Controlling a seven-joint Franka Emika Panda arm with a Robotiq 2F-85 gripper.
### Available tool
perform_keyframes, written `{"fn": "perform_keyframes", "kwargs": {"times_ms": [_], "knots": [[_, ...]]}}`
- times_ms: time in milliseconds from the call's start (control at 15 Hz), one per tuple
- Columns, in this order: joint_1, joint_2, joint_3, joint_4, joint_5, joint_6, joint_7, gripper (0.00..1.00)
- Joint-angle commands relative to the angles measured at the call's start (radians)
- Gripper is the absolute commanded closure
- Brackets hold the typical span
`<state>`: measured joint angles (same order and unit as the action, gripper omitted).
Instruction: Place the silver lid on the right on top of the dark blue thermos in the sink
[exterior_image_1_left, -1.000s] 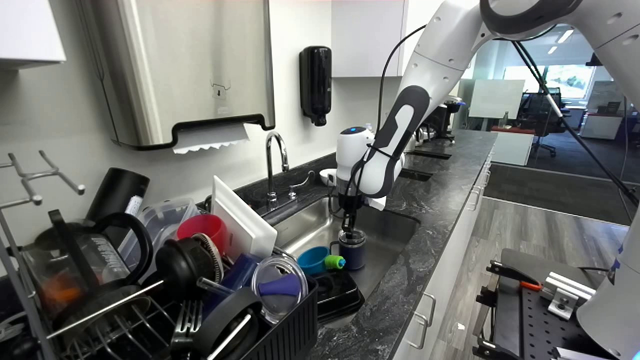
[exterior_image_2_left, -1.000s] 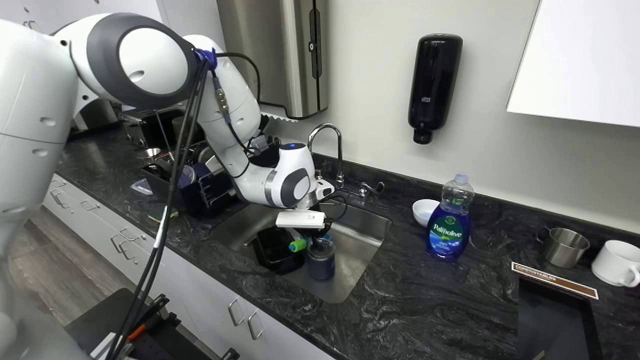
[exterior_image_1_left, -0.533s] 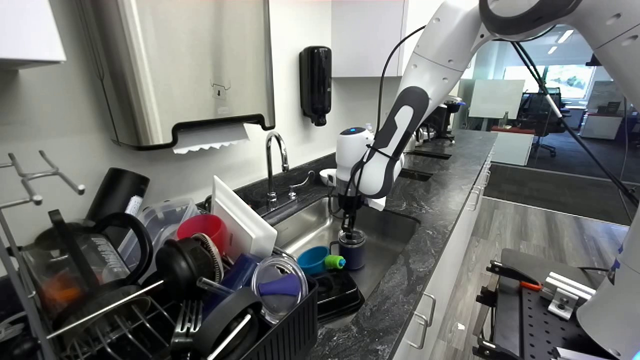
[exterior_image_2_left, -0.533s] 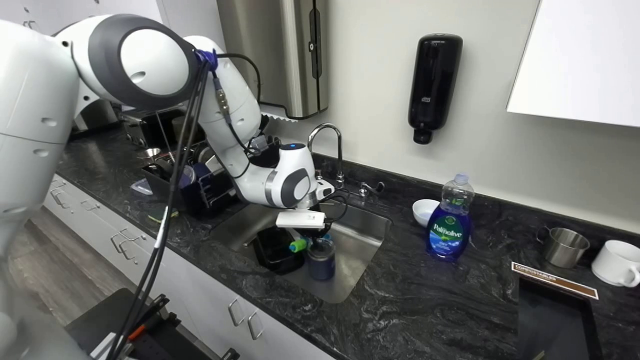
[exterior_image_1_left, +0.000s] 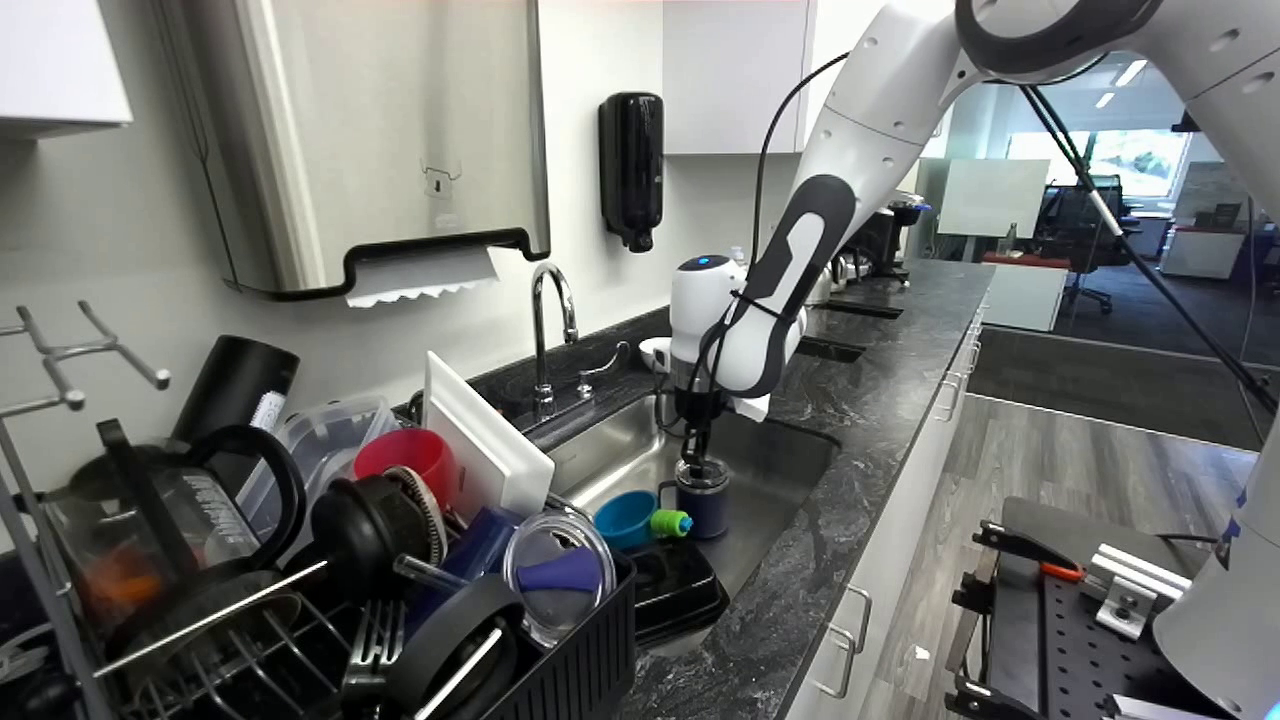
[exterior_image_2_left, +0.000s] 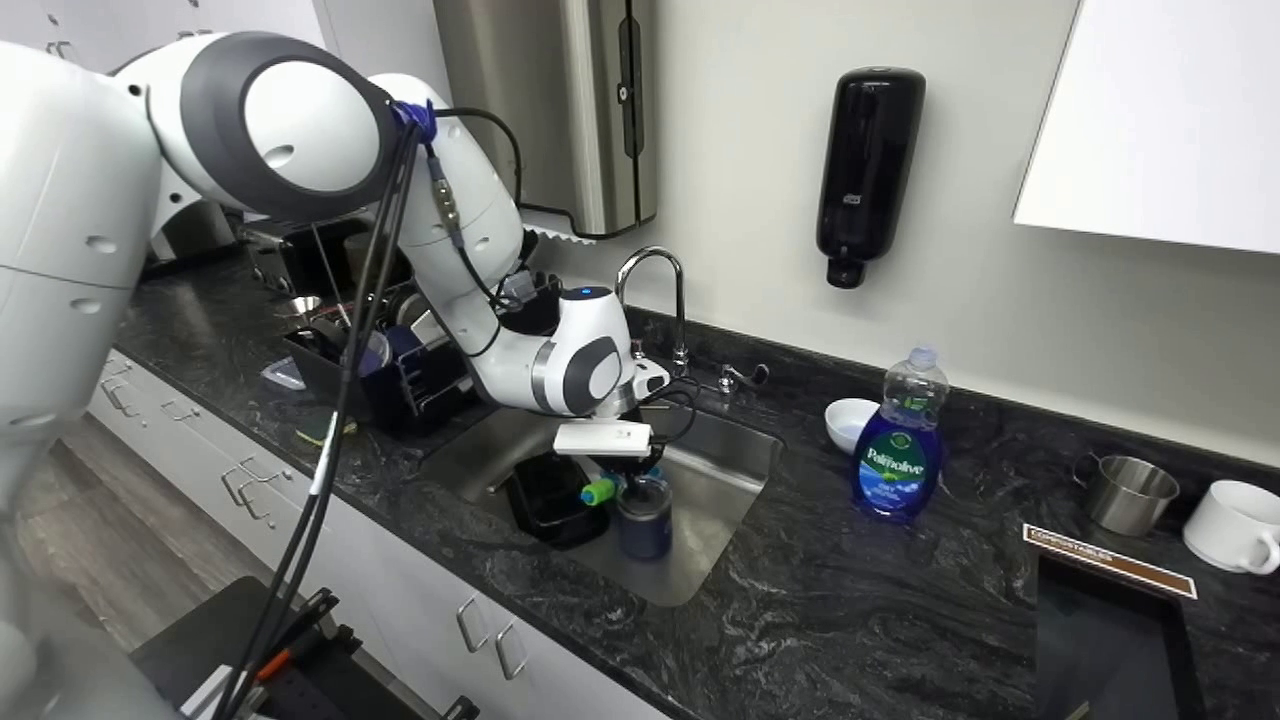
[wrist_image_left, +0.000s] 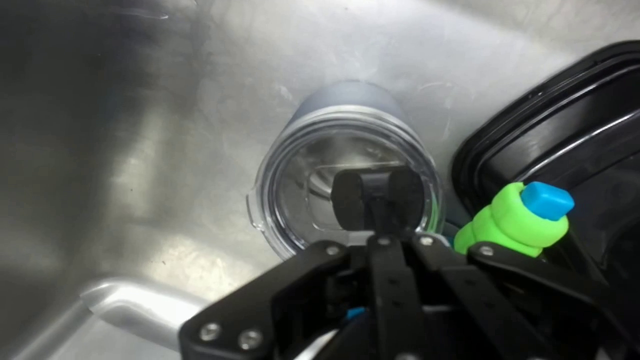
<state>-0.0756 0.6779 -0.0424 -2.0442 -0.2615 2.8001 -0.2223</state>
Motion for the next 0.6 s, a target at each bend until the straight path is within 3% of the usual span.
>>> {"fn": "perform_keyframes", "kwargs": {"times_ms": [0, 533], "knots": [[0.021, 0.066, -0.023, 0.033, -0.005, 0.032, 0.009, 1.0], [0.051, 0.084, -0.051, 0.053, -0.013, 0.025, 0.03, 1.0]]}}
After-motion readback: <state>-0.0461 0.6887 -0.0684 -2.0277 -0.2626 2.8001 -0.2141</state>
